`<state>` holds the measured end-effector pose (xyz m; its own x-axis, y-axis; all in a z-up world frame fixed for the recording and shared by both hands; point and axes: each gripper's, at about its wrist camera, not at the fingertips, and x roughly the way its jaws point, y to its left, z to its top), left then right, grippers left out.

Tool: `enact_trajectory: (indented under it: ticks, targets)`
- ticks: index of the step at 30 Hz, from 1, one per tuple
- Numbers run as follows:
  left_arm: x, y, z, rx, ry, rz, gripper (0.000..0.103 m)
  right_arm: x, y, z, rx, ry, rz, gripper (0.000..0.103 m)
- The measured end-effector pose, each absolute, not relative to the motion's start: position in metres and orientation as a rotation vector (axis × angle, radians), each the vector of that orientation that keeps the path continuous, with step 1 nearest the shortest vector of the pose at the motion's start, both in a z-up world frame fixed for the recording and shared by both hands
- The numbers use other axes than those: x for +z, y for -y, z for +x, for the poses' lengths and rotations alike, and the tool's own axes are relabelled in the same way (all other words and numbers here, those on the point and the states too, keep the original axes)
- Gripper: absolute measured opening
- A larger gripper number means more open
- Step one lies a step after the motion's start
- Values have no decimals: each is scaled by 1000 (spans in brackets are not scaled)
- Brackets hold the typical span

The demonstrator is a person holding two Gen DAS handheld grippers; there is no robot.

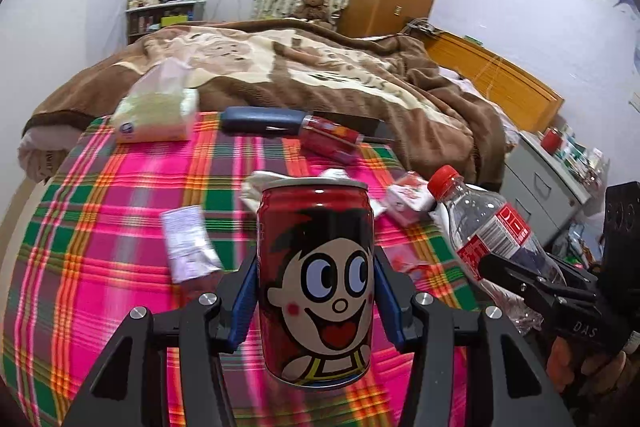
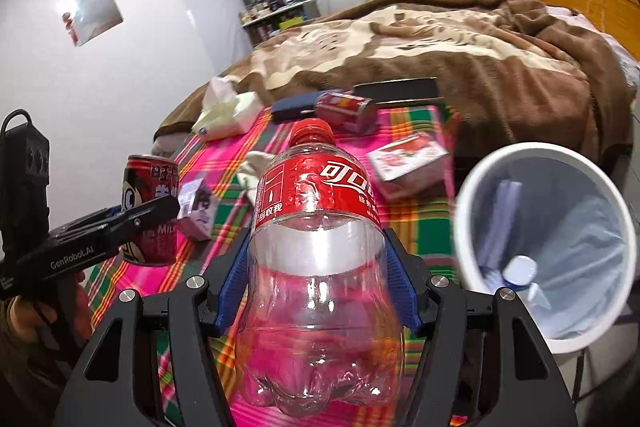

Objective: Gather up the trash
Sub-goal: 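Carry the cartoon can with left and water bottle with right over the bin, then open the left tool dropping the can while the right tool drops the bottle into the bin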

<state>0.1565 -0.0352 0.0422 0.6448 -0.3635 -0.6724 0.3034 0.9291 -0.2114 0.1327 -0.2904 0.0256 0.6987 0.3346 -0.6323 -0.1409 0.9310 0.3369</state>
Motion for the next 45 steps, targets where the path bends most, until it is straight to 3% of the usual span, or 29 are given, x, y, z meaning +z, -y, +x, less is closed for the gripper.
enact_trajectory:
  ticks: [25,39,42,45]
  targets:
    - [29,243,170,-721,-859,50,52,7,430,115,-58,-761,361,64]
    - [0,292,195,-730,-941,71,52,-9,466,125,-81,-814,400,64]
    - [2,296,196,-724,-921,83,54,-11,468,127,-62,-821,411,64]
    - [4,295,198,-719,-919,65,63,-11,469,127,-54,-818,432,64]
